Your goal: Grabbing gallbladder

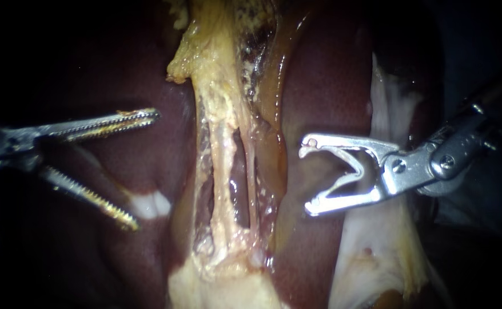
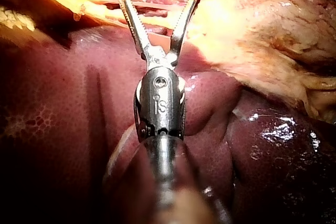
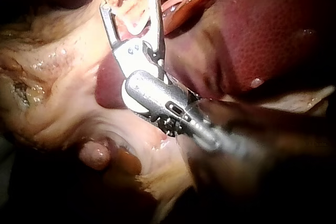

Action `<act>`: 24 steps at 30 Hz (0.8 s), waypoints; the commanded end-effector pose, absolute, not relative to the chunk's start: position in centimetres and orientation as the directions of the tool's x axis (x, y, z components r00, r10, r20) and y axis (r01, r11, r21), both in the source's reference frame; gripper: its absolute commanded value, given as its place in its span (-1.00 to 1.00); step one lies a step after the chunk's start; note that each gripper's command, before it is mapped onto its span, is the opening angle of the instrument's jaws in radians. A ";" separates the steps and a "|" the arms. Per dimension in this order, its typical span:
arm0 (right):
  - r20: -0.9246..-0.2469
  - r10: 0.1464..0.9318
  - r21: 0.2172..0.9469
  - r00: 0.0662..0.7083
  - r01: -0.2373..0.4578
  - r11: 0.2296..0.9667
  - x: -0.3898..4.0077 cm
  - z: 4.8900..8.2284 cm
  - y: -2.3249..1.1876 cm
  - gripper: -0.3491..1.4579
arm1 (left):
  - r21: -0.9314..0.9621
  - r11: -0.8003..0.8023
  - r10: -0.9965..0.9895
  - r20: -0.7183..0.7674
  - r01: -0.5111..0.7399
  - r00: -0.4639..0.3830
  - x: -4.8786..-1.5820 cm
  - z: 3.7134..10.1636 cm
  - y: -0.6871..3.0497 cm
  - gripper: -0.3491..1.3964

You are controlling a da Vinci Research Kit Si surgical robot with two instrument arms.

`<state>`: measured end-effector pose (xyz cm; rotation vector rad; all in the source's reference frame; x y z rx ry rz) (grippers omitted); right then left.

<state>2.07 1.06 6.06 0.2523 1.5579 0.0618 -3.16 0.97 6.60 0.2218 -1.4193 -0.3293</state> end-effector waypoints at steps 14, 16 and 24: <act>-0.980 0.198 0.199 0.017 0.120 0.973 2.07 6.05 1.06 0.05 | 0.552 0.710 -0.631 0.774 0.437 0.047 -3.20 6.55 1.42 0.63; -0.980 0.198 0.199 0.017 0.121 0.973 2.07 6.05 1.06 0.05 | 0.578 0.668 -0.664 0.748 0.469 0.023 -3.23 6.58 1.50 0.61; -0.980 0.198 0.199 0.017 0.120 0.973 2.07 6.04 1.06 0.05 | 0.674 0.546 -0.754 0.654 0.498 -0.057 -3.48 6.86 1.76 0.50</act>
